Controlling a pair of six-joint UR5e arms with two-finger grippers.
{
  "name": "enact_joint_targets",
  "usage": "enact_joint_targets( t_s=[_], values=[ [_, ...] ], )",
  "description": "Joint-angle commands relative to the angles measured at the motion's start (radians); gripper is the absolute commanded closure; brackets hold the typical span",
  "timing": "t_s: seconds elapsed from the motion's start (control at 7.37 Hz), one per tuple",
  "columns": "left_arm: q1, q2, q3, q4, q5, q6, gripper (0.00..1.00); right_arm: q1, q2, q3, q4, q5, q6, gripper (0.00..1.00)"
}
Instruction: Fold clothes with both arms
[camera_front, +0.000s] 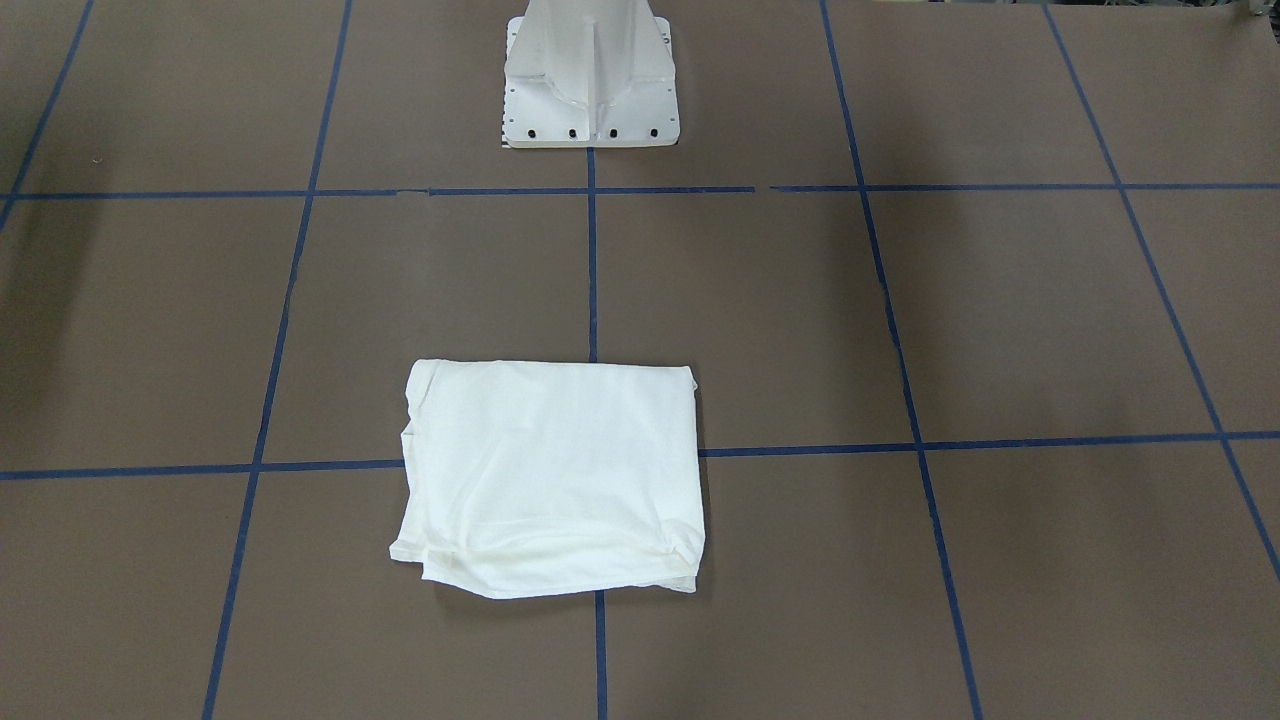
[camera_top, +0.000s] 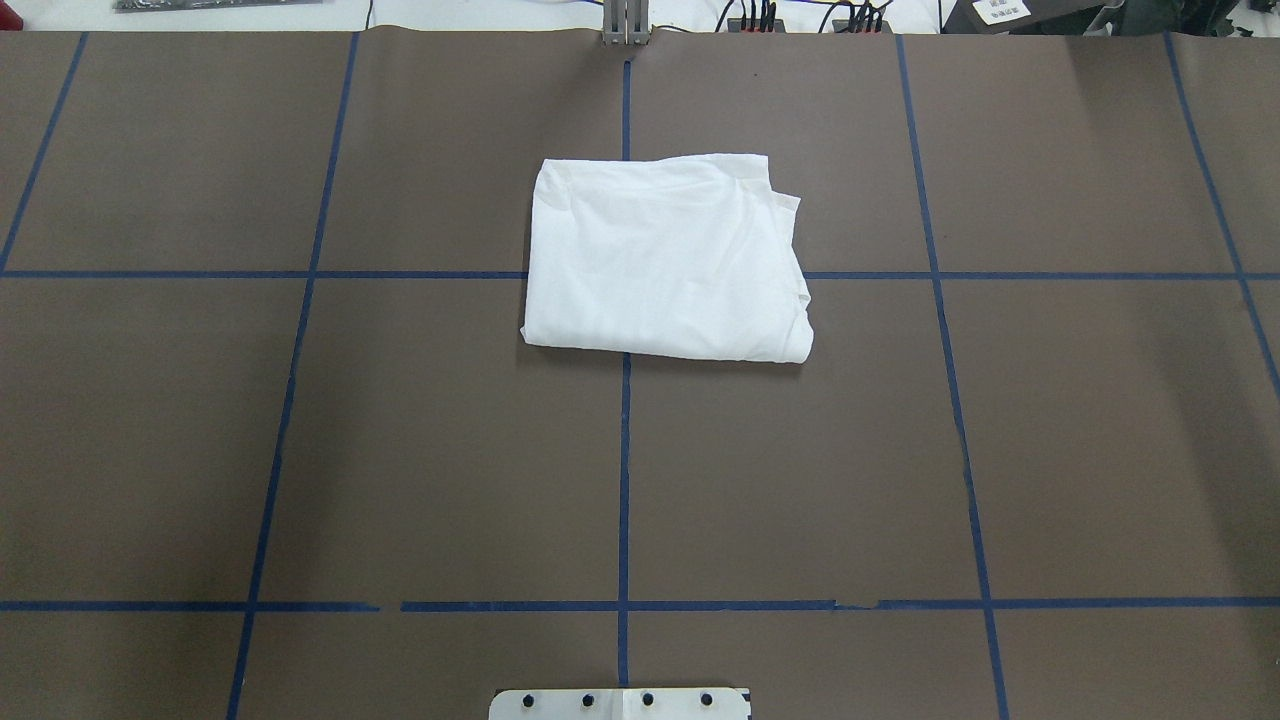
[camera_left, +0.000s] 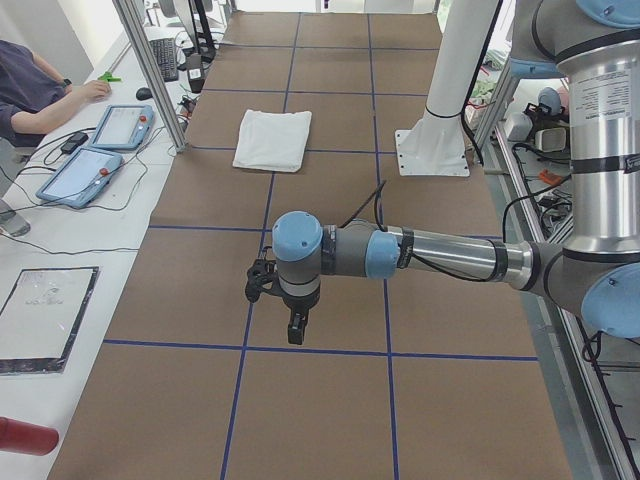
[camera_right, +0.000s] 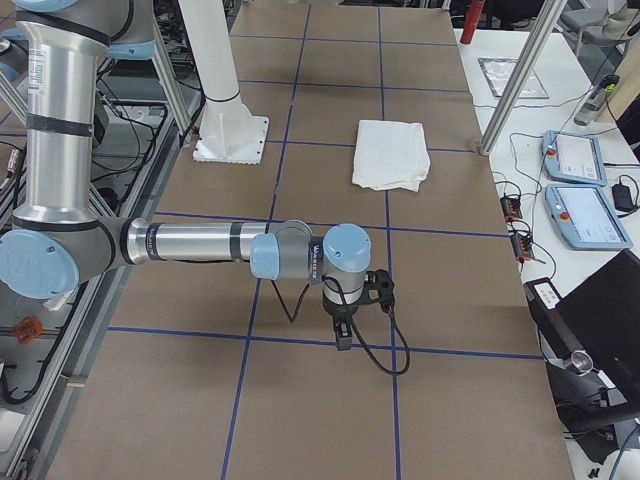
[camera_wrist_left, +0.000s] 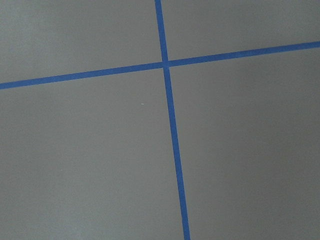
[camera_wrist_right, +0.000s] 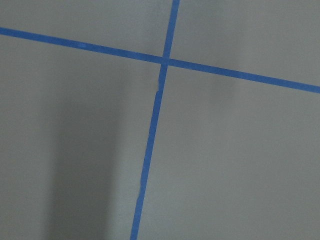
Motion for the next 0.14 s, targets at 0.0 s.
enact_joint_targets(
  t_s=[0.0],
  values=[
    [0.000, 0.001, 0.002, 0.000, 0.000, 0.000, 0.00, 0.000, 0.001, -0.001, 0.000, 0.001, 0.017, 0.00]
  ],
)
